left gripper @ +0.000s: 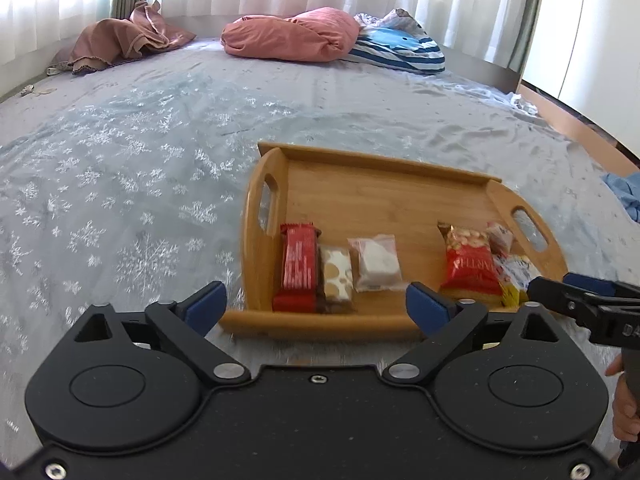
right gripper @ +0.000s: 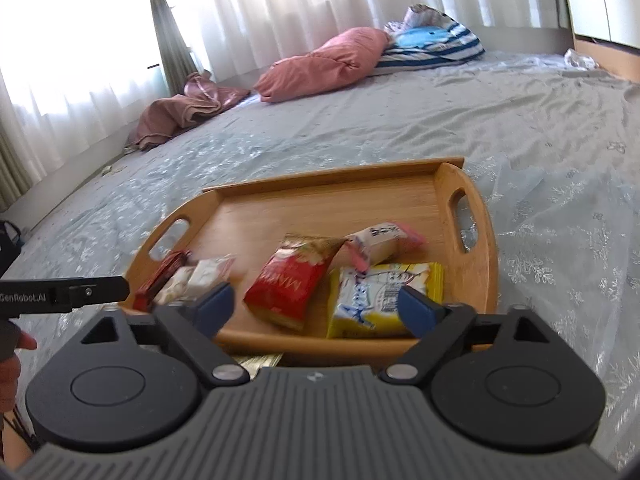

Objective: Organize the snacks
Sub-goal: 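Grasp the red-printed cracker pack with the left tool while the right tool returns to the pile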

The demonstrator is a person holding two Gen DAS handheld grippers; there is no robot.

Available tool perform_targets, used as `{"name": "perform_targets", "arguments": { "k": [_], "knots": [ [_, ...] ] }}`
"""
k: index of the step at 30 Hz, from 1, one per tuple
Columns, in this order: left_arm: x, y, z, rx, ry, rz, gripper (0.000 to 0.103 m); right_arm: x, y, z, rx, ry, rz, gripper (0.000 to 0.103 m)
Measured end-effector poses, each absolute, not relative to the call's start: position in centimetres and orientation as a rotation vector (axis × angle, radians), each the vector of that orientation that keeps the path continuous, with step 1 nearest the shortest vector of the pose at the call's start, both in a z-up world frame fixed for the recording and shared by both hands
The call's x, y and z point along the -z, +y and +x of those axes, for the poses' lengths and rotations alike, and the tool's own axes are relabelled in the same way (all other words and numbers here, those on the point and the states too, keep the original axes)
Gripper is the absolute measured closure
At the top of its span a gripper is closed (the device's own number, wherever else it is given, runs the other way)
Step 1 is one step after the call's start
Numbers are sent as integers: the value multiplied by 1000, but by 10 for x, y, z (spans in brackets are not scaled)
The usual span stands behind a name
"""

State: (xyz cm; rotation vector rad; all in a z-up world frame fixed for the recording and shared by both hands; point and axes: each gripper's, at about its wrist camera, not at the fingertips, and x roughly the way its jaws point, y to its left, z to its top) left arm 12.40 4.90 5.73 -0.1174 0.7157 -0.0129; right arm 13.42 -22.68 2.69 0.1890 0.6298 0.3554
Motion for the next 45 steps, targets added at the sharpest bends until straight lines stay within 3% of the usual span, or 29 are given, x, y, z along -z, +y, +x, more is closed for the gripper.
{"name": "perform_targets", "arguments": {
  "k": [13,23,41,45],
  "knots": [
    [-36,52,87,7,760,-102,5,-4,-200,95,-410,609,71,0],
    [-14,50,76,13,803,-94,5,12,-205,87,-399,622,161,0],
    [2,41,66,3,745,-29,3,31,-204,78,-358,562,160,0],
    [2,39,62,11,733,-10,12,31,-206,79,-364,566,169,0]
  ]
}}
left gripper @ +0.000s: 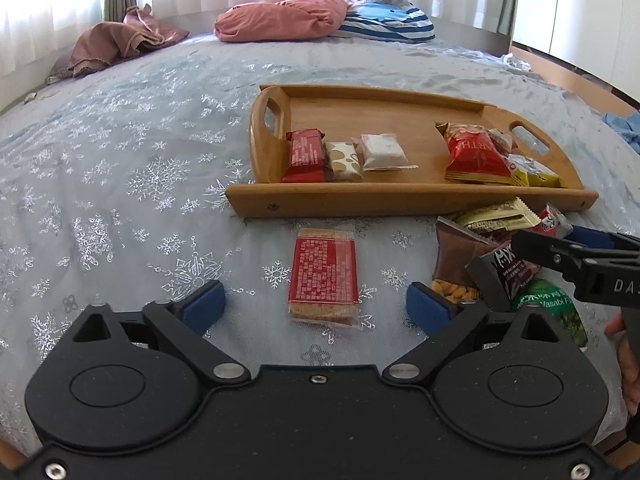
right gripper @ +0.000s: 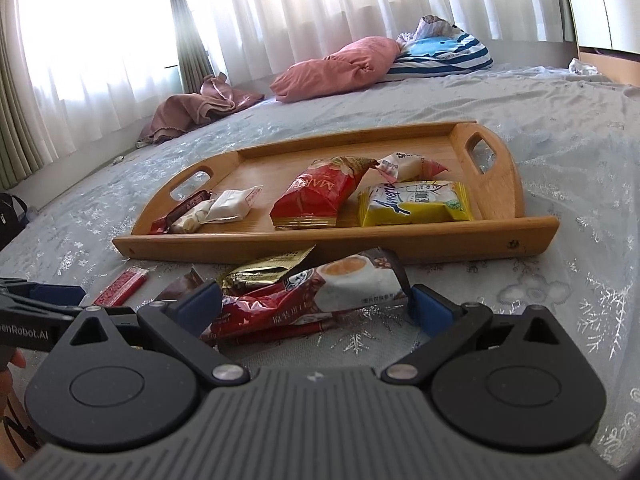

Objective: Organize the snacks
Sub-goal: 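Grasp the red-printed cracker pack with the left tool while the right tool returns to the pile, then grasp the red MXT bar with the right tool and lift it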

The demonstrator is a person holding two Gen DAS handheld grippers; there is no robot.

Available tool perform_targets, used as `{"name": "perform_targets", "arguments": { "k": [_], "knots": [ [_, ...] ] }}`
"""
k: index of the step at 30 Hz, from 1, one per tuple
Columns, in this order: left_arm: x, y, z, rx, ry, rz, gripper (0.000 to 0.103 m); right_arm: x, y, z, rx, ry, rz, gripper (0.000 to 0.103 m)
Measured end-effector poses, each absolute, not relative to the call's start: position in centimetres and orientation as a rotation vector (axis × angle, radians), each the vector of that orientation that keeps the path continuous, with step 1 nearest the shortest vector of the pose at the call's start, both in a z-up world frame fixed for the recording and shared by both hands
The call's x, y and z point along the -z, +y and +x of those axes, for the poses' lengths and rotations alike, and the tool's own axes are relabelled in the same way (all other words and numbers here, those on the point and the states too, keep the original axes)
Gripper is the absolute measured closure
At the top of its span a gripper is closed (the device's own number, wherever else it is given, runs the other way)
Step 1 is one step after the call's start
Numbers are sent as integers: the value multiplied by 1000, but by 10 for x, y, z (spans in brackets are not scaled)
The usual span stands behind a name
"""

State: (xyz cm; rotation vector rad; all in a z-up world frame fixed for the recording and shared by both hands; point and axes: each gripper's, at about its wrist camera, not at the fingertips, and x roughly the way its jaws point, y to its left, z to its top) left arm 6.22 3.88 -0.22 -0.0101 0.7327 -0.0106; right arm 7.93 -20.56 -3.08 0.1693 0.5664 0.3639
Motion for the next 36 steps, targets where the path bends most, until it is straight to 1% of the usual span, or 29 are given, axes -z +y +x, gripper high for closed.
{"name": "perform_targets", "arguments": {
  "k": [1,2,3,4,5,6,7,8,9,11,13,14,18,19,36],
  "knots": [
    [2,39,61,14,729,-11,18,31,-206,79,-364,568,168,0],
    [1,40,60,17,725,-13,22,30,-205,79,-362,570,166,0],
    [0,40,59,19,725,-16,27,29,-205,80,-361,576,164,0],
    [-2,42,58,16,725,-21,35,27,-205,81,-359,593,163,0],
    [-4,43,58,14,725,-27,41,23,-205,84,-351,615,170,0],
    [-6,45,58,15,727,-35,54,19,-206,86,-341,630,185,0],
    [-7,48,59,19,734,-45,60,17,-208,87,-337,640,214,2],
    [-8,50,60,22,742,-55,61,16,-211,88,-335,651,258,3],
    [-8,52,61,23,746,-64,63,16,-213,90,-334,666,288,9],
    [-8,53,62,19,747,-64,69,17,-211,89,-311,668,267,16],
    [-9,52,62,14,746,-60,70,16,-206,85,-290,659,217,24],
    [-9,52,62,14,746,-63,70,15,-204,83,-288,656,207,26],
    [-10,51,59,20,743,-62,70,10,-202,76,-290,647,197,42],
    [-10,50,59,20,742,-59,70,9,-203,75,-294,644,205,44],
    [-16,53,52,20,716,-67,71,-2,-237,61,-116,604,242,46]
  ]
}}
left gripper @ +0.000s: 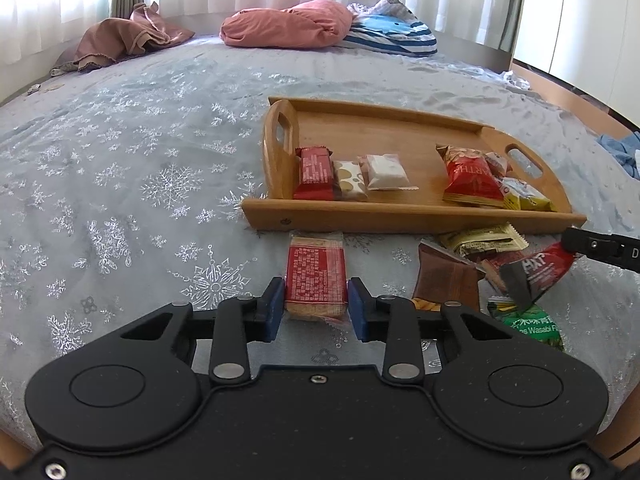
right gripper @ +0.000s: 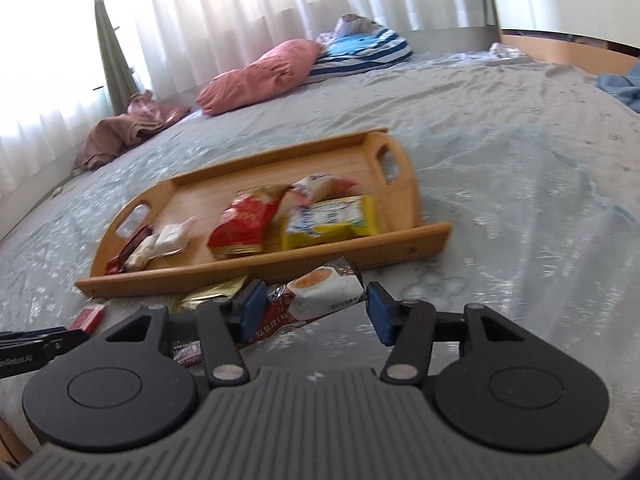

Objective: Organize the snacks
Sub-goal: 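Grasp the red MXT bar with the right tool and lift it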

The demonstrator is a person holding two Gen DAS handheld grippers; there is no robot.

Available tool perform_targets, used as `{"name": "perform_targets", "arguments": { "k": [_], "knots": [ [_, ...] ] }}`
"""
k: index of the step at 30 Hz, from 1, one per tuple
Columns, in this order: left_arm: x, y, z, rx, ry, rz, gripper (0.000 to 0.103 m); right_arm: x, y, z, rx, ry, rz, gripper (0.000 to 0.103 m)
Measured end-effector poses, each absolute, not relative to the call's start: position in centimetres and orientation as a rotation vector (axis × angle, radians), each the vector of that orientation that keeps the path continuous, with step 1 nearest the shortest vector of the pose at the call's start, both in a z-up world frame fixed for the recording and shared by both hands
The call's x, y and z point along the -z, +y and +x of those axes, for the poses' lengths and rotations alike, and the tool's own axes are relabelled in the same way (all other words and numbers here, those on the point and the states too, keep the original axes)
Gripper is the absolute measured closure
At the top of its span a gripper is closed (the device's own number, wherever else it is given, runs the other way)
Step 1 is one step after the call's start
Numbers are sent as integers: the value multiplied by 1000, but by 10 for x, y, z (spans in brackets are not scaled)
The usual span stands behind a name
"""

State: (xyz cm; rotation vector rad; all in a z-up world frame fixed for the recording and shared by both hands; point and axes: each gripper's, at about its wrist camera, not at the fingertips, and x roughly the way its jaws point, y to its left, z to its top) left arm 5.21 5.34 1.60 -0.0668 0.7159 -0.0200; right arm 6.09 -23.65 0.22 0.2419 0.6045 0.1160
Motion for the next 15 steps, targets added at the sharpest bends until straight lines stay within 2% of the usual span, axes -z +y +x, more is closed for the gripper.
{"name": "perform_targets", "arguments": {
  "k": [11,15],
  "knots": [
    [-26,54,46,28,705,-75,71,-2,-281,44,7,576,310,48],
    [-27,55,46,27,704,-74,71,-1,-292,41,43,570,339,52]
  ]
}}
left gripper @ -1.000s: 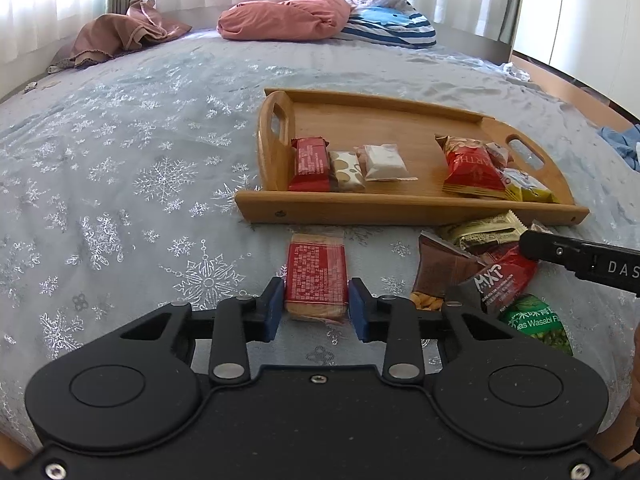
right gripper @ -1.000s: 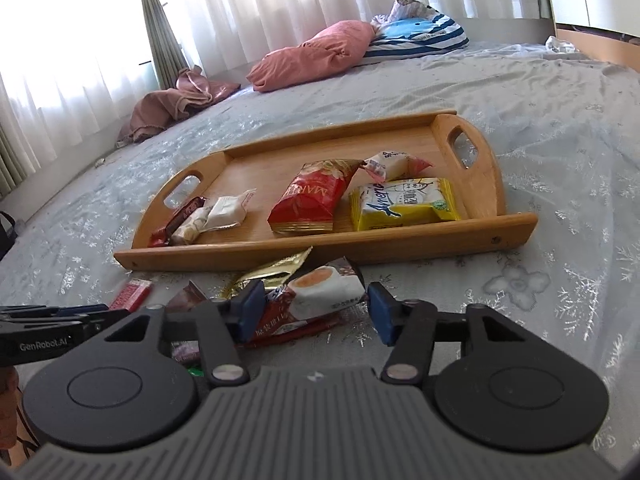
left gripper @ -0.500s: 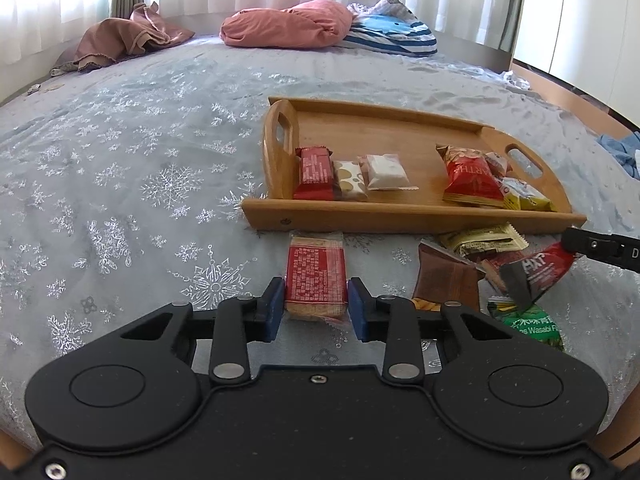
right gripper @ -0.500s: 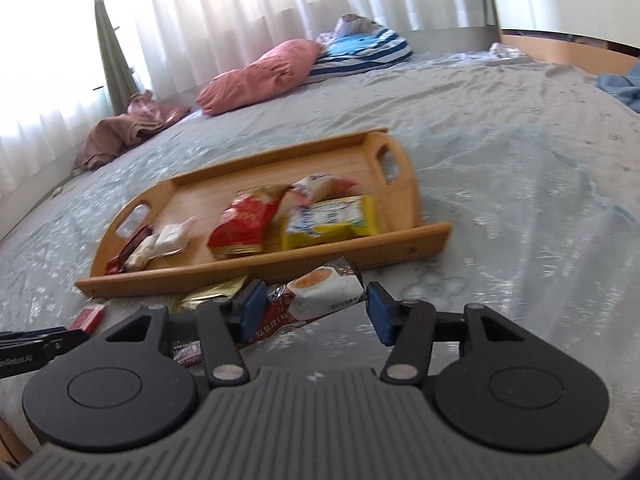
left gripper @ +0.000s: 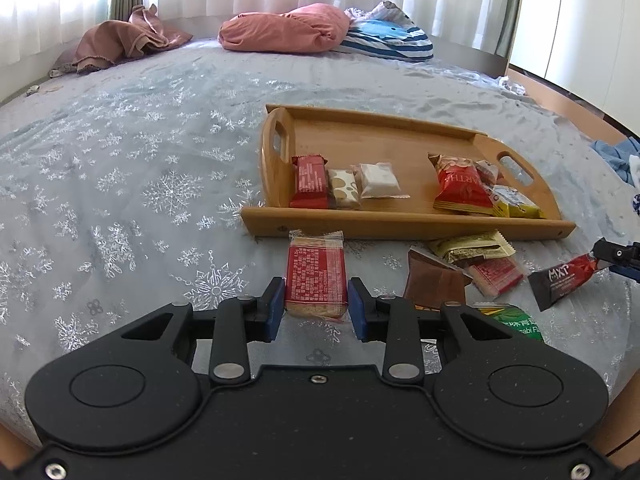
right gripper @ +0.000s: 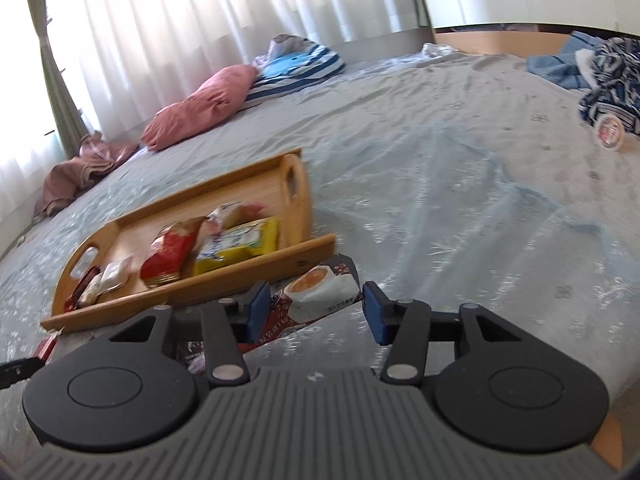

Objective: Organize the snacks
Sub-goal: 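Grasp the red MXT bar with the right tool and lift it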

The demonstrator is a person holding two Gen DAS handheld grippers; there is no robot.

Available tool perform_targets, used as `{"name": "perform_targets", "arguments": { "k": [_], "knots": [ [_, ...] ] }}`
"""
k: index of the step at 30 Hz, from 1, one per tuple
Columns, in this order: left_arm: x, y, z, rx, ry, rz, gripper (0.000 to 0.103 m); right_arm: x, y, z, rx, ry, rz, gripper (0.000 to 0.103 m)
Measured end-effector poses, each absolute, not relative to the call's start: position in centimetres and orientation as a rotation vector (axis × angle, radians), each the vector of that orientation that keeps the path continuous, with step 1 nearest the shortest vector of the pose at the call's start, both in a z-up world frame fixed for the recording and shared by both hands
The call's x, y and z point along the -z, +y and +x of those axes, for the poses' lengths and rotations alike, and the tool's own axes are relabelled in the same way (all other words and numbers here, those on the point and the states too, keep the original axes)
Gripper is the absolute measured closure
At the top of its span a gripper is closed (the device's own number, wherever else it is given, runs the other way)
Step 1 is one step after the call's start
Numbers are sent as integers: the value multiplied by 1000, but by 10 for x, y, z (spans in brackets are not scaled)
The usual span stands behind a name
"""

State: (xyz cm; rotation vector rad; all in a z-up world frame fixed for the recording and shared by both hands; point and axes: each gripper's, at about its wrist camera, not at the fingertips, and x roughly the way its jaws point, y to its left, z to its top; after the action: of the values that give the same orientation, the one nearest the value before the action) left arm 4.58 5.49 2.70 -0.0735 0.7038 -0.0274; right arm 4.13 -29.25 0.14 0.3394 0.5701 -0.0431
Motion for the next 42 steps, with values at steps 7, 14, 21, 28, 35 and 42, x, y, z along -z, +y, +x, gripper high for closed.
{"name": "perform_targets", "arguments": {
  "k": [7,14,21,28,35,42],
  "knots": [
    [-31,54,44,30,694,-67,71,-4,-297,38,56,554,330,54],
    [-31,54,43,26,697,-73,71,-7,-293,35,41,540,308,55],
    [-40,55,41,25,667,-84,71,-20,-299,36,43,518,355,87],
    [-50,50,45,41,645,-86,71,-27,-299,47,58,526,343,87],
    [-42,48,45,43,666,-89,71,-23,-298,51,212,565,343,32],
    [-38,46,47,50,678,-92,71,-10,-280,62,144,749,472,32]
  ]
}}
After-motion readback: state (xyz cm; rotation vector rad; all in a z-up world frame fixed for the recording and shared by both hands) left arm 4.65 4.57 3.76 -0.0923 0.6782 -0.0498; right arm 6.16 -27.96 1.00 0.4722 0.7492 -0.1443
